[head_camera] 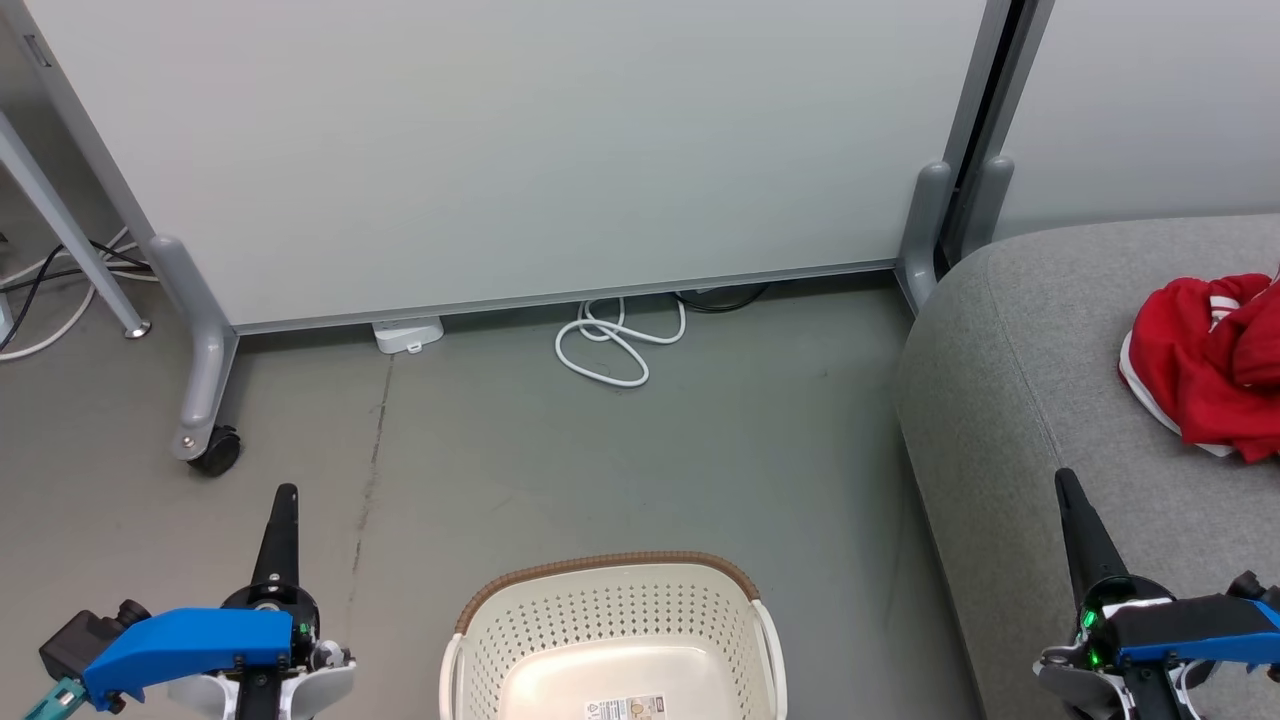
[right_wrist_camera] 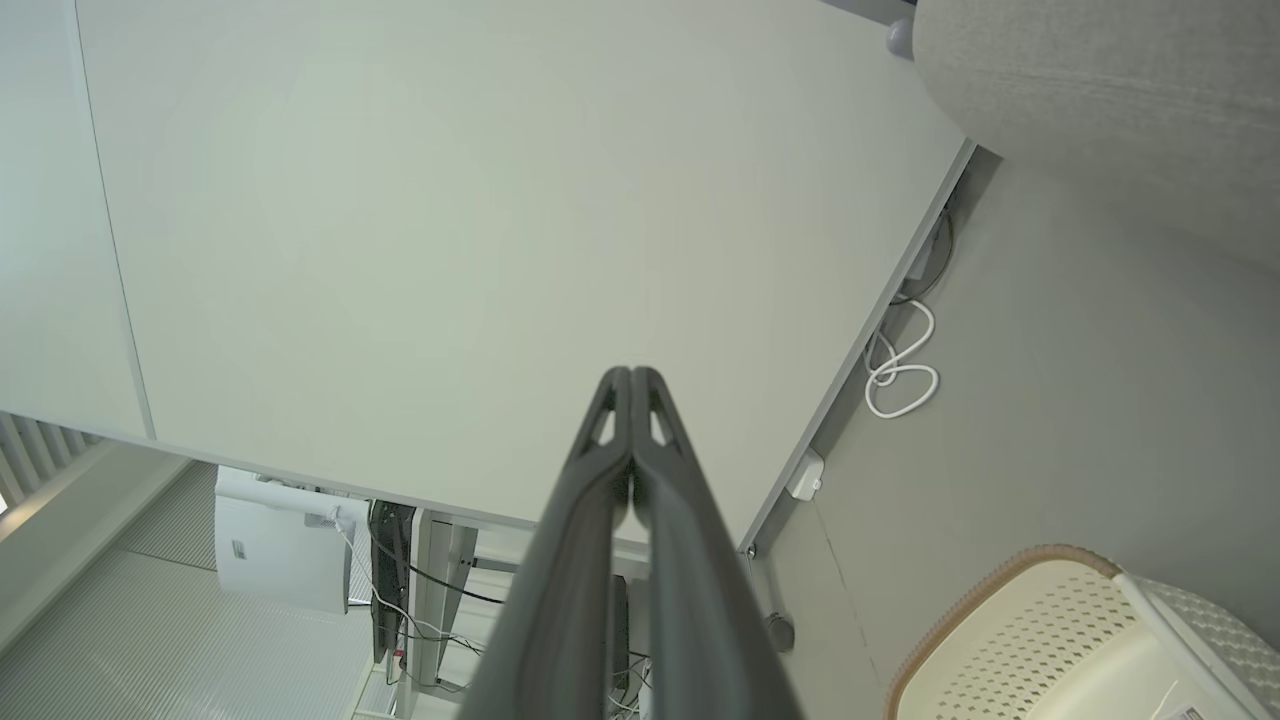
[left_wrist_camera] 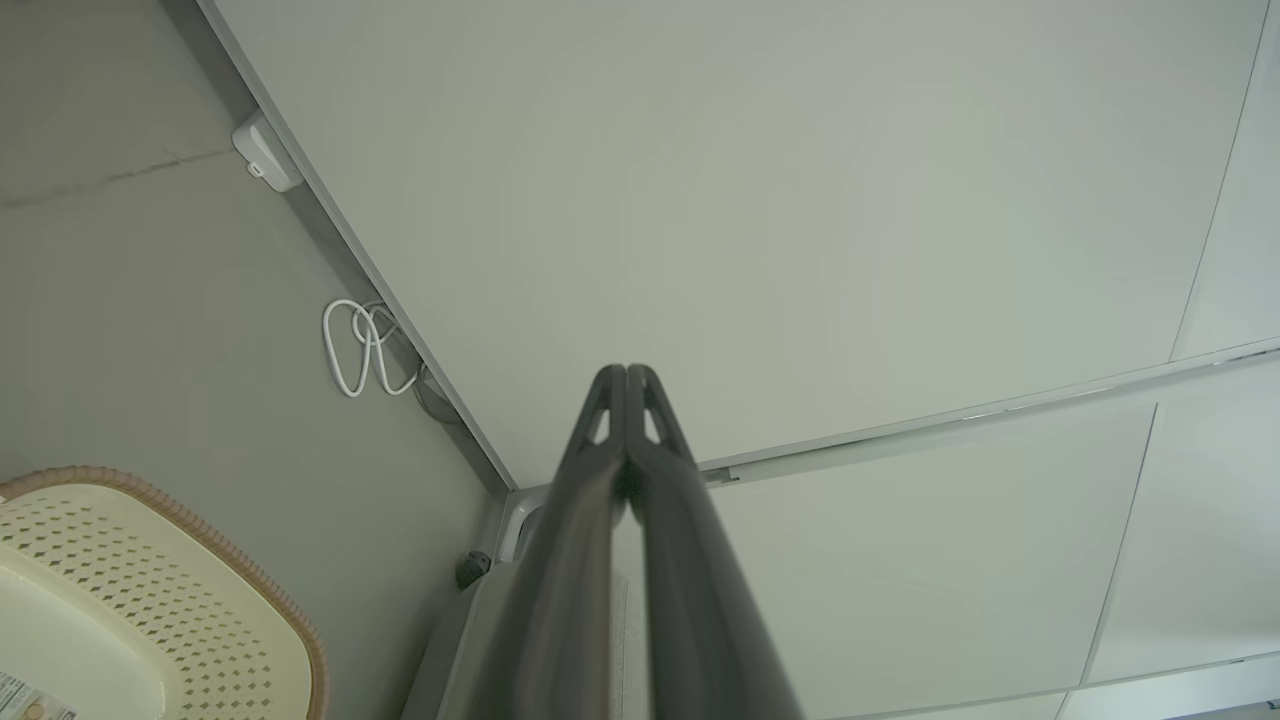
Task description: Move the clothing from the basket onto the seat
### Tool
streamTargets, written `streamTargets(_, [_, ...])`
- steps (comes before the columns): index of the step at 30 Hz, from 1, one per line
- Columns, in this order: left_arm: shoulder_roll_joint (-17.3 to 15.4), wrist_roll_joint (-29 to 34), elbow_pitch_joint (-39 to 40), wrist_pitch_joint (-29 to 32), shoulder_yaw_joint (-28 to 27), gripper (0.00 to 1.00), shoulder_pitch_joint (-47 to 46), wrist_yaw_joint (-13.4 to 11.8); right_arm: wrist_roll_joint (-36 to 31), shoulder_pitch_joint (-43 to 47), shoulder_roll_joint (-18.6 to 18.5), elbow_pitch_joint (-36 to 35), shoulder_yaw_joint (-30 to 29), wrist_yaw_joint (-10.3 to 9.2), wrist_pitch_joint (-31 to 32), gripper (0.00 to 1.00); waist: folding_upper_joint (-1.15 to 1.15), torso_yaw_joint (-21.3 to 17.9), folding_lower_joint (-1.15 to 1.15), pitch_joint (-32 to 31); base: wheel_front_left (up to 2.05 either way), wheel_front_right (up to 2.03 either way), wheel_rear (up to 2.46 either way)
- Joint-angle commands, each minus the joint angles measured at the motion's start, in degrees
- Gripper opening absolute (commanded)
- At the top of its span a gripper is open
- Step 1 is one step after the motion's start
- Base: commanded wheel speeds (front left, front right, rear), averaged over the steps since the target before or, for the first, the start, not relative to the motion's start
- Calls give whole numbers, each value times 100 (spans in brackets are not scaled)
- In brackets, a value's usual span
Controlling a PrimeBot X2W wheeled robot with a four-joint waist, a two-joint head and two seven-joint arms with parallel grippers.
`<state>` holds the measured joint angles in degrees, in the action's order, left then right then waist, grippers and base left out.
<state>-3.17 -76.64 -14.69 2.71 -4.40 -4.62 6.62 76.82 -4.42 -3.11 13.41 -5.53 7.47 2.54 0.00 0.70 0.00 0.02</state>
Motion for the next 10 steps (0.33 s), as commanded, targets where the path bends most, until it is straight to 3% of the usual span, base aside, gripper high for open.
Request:
streamTargets(1, [0, -139, 55, 34, -34, 0, -120, 46, 140, -109, 11, -15, -19, 4, 46, 0, 0, -3, 0, 1, 0, 0, 0])
streamTargets(10, [9, -566, 61, 138, -96, 0, -142, 62, 563, -141, 17, 8, -46, 4, 157, 0, 0, -21, 0, 5, 0, 0, 0])
